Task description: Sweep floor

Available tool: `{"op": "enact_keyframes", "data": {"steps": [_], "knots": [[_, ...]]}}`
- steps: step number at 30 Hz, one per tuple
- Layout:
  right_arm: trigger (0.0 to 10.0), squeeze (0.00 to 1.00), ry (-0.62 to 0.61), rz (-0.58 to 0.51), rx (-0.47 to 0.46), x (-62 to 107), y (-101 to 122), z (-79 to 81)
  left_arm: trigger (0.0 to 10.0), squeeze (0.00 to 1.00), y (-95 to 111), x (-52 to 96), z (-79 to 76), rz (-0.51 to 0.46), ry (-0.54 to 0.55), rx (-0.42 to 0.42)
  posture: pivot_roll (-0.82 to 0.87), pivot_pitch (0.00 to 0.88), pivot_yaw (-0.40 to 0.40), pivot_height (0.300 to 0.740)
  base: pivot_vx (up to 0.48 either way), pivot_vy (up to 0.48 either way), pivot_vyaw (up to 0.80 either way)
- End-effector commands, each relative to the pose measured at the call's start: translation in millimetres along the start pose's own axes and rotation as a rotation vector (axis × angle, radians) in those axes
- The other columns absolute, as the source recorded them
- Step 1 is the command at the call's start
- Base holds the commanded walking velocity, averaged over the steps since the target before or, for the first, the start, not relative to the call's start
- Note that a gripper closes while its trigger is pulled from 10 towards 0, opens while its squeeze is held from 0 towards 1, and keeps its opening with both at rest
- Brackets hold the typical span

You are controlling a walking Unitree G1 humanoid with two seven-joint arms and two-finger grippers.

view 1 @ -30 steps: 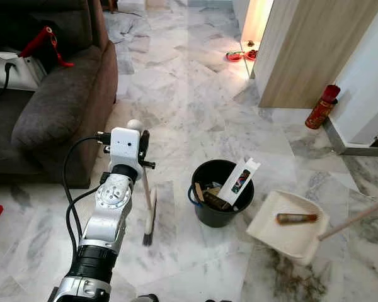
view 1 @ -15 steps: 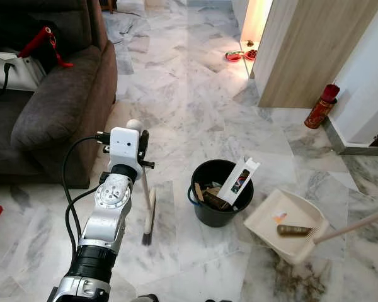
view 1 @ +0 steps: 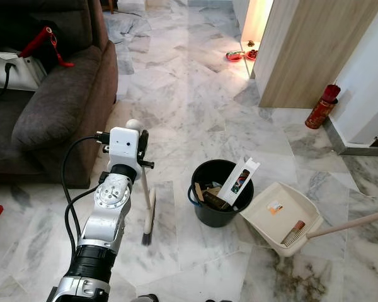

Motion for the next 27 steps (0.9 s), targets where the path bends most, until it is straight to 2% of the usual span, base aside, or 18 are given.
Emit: {"op": "enact_keyframes", "data": {"steps": [1, 6, 10, 14, 17, 19, 22, 27], "knots": [[10.0, 0.00, -0.055, -0.115, -0.029, -11.8, 29.6, -13.1, 10.0, 0.00, 13.4, -4.4, -1.4, -0.053, -0.011, -0.004, 0.11, 0.121, -0.039, 0.740, 0.000, 0.000, 0.00], [10.0, 0.00, -0.035, -0.135, 0.024, -14.8, 35.3, -14.4, 10.0, 0.00, 13.5, -4.3, -1.8, -0.053, -0.013, -0.003, 0.11, 0.120, -0.040, 0.740, 0.000, 0.000, 0.00], [10.0, 0.00, -0.048, -0.149, 0.021, -17.6, 40.5, -19.1, 10.0, 0.00, 13.1, -4.0, -2.1, -0.052, -0.014, -0.003, 0.10, 0.122, -0.039, 0.740, 0.000, 0.000, 0.00], [10.0, 0.00, -0.039, -0.147, 0.014, -16.5, 39.1, -15.1, 10.0, 0.00, 13.0, -3.9, -3.1, -0.052, -0.016, -0.001, 0.11, 0.122, -0.038, 0.740, 0.000, 0.000, 0.00], [10.0, 0.00, -0.037, -0.133, -0.055, -15.1, 36.6, -7.6, 10.0, 0.00, 13.7, -4.2, -2.7, -0.053, -0.017, -0.002, 0.11, 0.123, -0.039, 0.740, 0.000, 0.000, 0.00], [10.0, 0.00, -0.068, -0.124, -0.125, -15.5, 36.1, -7.7, 10.0, 0.00, 14.0, -4.2, -3.0, -0.054, -0.018, 0.001, 0.11, 0.123, -0.040, 0.740, 0.000, 0.000, 0.00], [10.0, 0.00, -0.091, -0.110, -0.180, -15.5, 34.0, -8.1, 10.0, 0.00, 14.2, -3.8, -4.0, -0.056, -0.021, 0.002, 0.11, 0.123, -0.041, 0.740, 0.000, 0.000, 0.00], [10.0, 0.00, -0.062, -0.103, -0.197, -12.7, 32.0, 1.9, 10.0, 0.00, 14.2, -3.5, -4.2, -0.057, -0.020, 0.004, 0.11, 0.124, -0.044, 0.740, 0.000, 0.000, 0.00]]}}
Point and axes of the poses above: a point about 5 cm out from each wrist's last joint towards the gripper, its own x axis pointing back from the gripper into the wrist, its own y axis along the axis of the wrist's last joint, z = x × y, the point moved 2 cm from there along -x, pointing out of the wrist towards the gripper, and after that the axes turned 7 degrees about x, right-handed, at the moved point
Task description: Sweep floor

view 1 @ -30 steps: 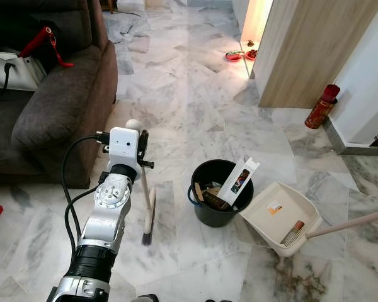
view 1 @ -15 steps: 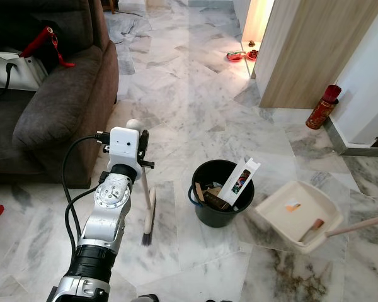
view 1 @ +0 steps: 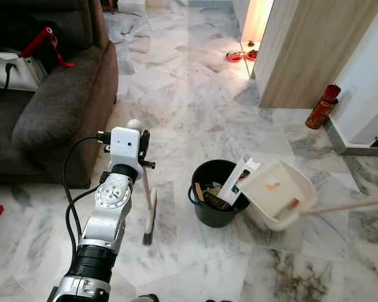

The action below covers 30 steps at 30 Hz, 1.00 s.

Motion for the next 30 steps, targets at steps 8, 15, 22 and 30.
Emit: {"op": "enact_keyframes", "data": {"steps": [8, 15, 22, 30], "knots": [[10.0, 0.00, 0.016, -0.070, -0.053, -2.1, 17.5, 9.1, 10.0, 0.00, 18.2, -1.8, -5.3, -0.091, -0.029, 0.013, 0.11, 0.125, -0.046, 0.740, 0.000, 0.000, 0.00], [10.0, 0.00, 0.119, -0.092, -0.143, 1.3, 23.7, 33.5, 10.0, 0.00, 23.3, -1.1, -11.9, -0.116, -0.071, 0.047, 0.11, 0.130, -0.045, 0.740, 0.000, 0.000, 0.00], [10.0, 0.00, 0.139, -0.109, -0.169, 0.8, 30.1, 40.9, 10.0, 0.00, 24.3, -1.5, -11.1, -0.120, -0.068, 0.050, 0.11, 0.135, -0.045, 0.740, 0.000, 0.000, 0.00], [10.0, 0.00, 0.211, -0.122, -0.196, 6.4, 35.3, 57.9, 10.0, 0.00, 24.4, -1.0, -10.6, -0.118, -0.071, 0.050, 0.11, 0.144, -0.046, 0.740, 0.030, 0.000, 0.00]]}}
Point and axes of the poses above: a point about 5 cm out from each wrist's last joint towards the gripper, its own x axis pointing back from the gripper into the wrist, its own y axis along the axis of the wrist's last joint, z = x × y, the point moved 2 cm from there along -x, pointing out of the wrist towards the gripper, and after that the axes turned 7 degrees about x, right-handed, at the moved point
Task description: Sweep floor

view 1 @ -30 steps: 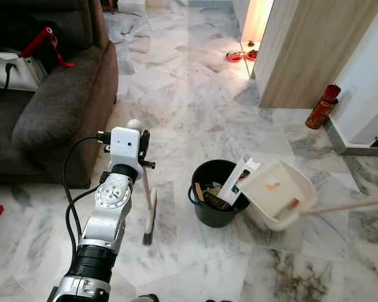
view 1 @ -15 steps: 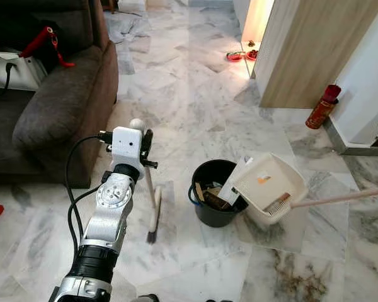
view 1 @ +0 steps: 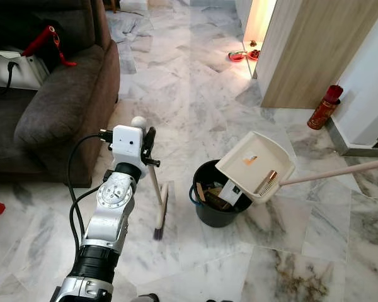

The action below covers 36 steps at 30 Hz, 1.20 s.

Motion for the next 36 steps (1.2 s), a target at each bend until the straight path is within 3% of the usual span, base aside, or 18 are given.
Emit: {"op": "enact_keyframes", "data": {"steps": [1, 29, 36], "knots": [[10.0, 0.00, 0.013, -0.078, -0.059, -5.0, 19.7, 7.6, 10.0, 0.00, 17.4, -1.5, -2.1, -0.077, -0.016, -0.008, 0.11, 0.144, -0.046, 0.740, 0.240, 0.000, 0.00], [10.0, 0.00, 0.051, -0.071, -0.105, -3.5, 20.7, 16.3, 10.0, 0.00, 19.7, -1.8, -3.1, -0.094, -0.019, -0.019, 0.11, 0.127, -0.049, 0.740, 0.291, 0.000, 0.00], [10.0, 0.00, 0.068, -0.074, -0.115, -3.3, 21.6, 18.7, 10.0, 0.00, 22.2, -1.4, -3.6, -0.110, -0.023, -0.012, 0.11, 0.130, -0.050, 0.740, 0.157, 0.000, -0.80]]}}
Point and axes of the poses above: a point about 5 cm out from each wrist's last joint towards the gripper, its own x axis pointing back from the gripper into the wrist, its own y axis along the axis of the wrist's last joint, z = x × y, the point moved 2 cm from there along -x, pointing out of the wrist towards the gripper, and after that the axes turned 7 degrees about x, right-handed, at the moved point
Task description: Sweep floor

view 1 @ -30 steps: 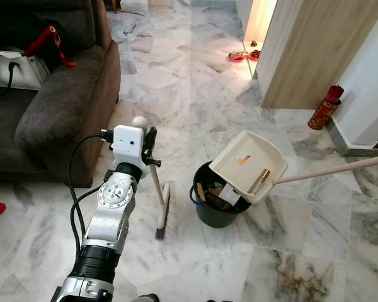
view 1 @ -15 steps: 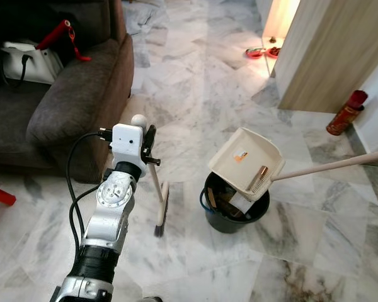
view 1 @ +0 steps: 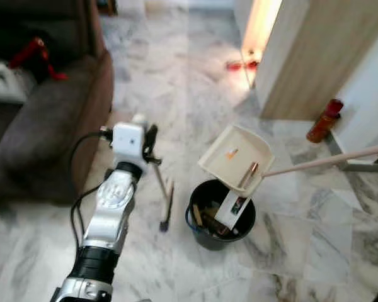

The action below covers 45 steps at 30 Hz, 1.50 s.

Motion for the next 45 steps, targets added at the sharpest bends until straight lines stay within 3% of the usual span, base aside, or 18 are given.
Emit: {"op": "enact_keyframes", "data": {"steps": [1, 12, 19, 22, 24, 26, 29, 31, 35, 36, 39, 45], "knots": [[10.0, 0.00, -0.022, -0.072, -0.023, -3.1, 18.3, -5.7, 10.0, 0.00, 14.9, -3.7, -11.1, -0.073, -0.032, 0.013, 0.11, 0.130, -0.050, 0.740, 0.000, 0.000, -0.79], [10.0, 0.00, 0.001, -0.083, -0.011, -4.4, 21.0, -3.7, 10.0, 0.00, 15.4, -2.9, -11.4, -0.081, -0.028, 0.013, 0.11, 0.134, -0.056, 0.740, 0.000, 0.000, -0.09], [10.0, 0.00, 0.102, -0.107, 0.045, -3.5, 25.8, 12.5, 10.0, 0.00, 14.6, -2.2, -12.1, -0.080, -0.029, 0.018, 0.11, 0.137, -0.057, 0.740, 0.000, 0.000, 0.00], [10.0, 0.00, 0.169, -0.122, 0.085, -0.9, 27.0, 25.2, 10.0, 0.00, 14.4, -1.8, -12.2, -0.080, -0.029, 0.019, 0.11, 0.137, -0.057, 0.740, 0.000, 0.000, 0.00], [10.0, 0.00, 0.262, -0.147, 0.155, 5.4, 25.9, 44.3, 10.0, 0.00, 14.3, -1.8, -12.8, -0.079, -0.031, 0.021, 0.11, 0.138, -0.059, 0.740, 0.000, 0.000, 0.00], [10.0, 0.00, 0.284, -0.164, 0.133, 8.7, 27.2, 51.5, 10.0, 0.00, 14.1, -1.6, -13.3, -0.079, -0.032, 0.023, 0.11, 0.138, -0.059, 0.740, 0.000, 0.000, 0.00], [10.0, 0.00, 0.346, -0.194, 0.174, 14.6, 28.8, 67.1, 10.0, 0.00, 13.8, -1.1, -13.6, -0.078, -0.034, 0.025, 0.11, 0.138, -0.060, 0.740, 0.000, 0.000, 0.00], [10.0, 0.00, 0.361, -0.196, 0.157, 17.5, 27.9, 75.4, 10.0, 0.00, 13.3, -0.8, -13.6, -0.076, -0.034, 0.026, 0.10, 0.138, -0.062, 0.740, 0.000, 0.000, 0.00], [10.0, 0.00, 0.480, -0.224, 0.164, 30.3, 28.6, 108.4, 10.0, 0.00, 12.3, -0.5, -14.2, -0.073, -0.035, 0.027, 0.10, 0.140, -0.063, 0.740, 0.000, 0.000, 0.00], [10.0, 0.00, 0.511, -0.238, 0.149, 35.5, 30.6, 121.4, 10.0, 0.00, 12.4, -0.4, -14.2, -0.074, -0.034, 0.028, 0.10, 0.140, -0.063, 0.740, 0.000, 0.000, 0.00], [10.0, 0.00, 0.532, -0.254, 0.100, 41.9, 34.8, 139.5, 10.0, 0.00, 12.3, -0.1, -13.5, -0.075, -0.032, 0.028, 0.10, 0.140, -0.066, 0.740, 0.000, 0.000, 0.00], [10.0, 0.00, 0.604, -0.290, 0.106, 55.2, 38.5, 162.2, 10.0, 0.00, 12.3, 0.0, -13.5, -0.076, -0.030, 0.029, 0.10, 0.141, -0.068, 0.740, 0.000, 0.000, 0.00]]}}
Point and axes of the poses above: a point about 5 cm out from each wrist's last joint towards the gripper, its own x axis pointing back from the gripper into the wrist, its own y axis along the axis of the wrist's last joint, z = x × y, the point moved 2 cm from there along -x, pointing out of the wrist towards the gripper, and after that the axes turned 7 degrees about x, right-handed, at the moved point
